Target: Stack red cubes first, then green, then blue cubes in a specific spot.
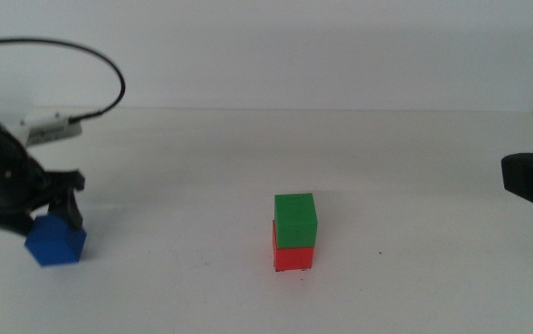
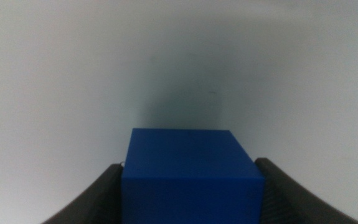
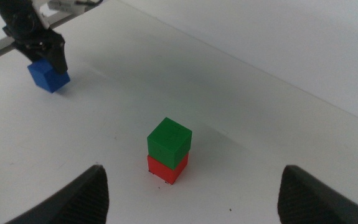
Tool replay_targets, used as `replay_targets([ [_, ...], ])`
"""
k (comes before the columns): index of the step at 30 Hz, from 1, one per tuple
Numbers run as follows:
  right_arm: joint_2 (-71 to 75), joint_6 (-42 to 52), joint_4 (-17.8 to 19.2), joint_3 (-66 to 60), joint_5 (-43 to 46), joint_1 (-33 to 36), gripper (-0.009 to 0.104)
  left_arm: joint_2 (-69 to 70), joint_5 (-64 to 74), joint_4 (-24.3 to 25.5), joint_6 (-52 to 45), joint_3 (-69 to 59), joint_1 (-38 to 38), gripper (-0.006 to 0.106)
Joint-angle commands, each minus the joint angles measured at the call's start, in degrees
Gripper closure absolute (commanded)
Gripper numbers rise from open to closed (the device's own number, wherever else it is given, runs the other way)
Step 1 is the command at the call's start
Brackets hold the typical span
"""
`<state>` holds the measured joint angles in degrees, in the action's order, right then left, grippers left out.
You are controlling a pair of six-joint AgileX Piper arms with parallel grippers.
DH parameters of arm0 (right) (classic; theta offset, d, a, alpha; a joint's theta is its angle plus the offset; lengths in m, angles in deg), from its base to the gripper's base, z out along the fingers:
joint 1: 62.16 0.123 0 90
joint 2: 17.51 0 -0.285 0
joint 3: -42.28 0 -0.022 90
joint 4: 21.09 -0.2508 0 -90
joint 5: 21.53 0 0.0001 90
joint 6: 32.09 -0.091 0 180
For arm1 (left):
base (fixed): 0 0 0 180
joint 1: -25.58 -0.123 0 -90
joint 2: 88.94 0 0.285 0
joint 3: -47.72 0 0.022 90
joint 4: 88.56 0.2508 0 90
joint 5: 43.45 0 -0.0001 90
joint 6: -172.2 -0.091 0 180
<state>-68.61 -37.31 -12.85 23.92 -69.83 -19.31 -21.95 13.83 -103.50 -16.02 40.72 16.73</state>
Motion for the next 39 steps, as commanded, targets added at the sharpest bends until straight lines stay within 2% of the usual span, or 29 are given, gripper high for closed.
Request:
replay_targets([
  [1, 0.3, 0.1, 0.4, 0.0, 0.3, -0.3, 0.011, 3.2, 2.4, 0.1, 3.6, 2.1, 2.4, 0.088],
  [4, 0.3, 0.1, 0.4, 0.0, 0.3, -0.3, 0.011, 5.5, 7.0, 6.4, 13.4, 7.0, 10.0, 0.089],
  [6, 0.3, 0.1, 0.4, 0.0, 0.3, -0.3, 0.011, 5.6, 12.3, 7.9, 20.3, 11.5, 15.5, 0.089],
  [9, 0.3, 0.1, 0.4, 0.0, 0.3, -0.3, 0.011, 5.5, 12.7, 10.2, 30.0, 18.4, 24.9, 0.087],
  [13, 0.3, 0.1, 0.4, 0.0, 0.3, -0.3, 0.011, 5.5, 12.7, 19.0, 43.8, 24.6, 38.4, 0.087],
  [16, 0.3, 0.1, 0.4, 0.0, 0.3, -0.3, 0.011, 5.5, 12.7, 24.9, 55.1, 25.9, 45.6, 0.087],
  [18, 0.3, 0.1, 0.4, 0.0, 0.3, -0.3, 0.011, 5.3, 12.7, 27.2, 56.3, 27.2, 48.7, 0.087],
  [26, 0.3, 0.1, 0.4, 0.0, 0.3, -0.3, 0.011, 1.2, 12.7, 24.7, 58.3, 30.7, 54.7, 0.087],
  [39, 0.3, 0.1, 0.4, 0.0, 0.3, -0.3, 0.011, -3.4, 12.7, 24.3, 58.8, 32.4, 55.1, 0.087],
])
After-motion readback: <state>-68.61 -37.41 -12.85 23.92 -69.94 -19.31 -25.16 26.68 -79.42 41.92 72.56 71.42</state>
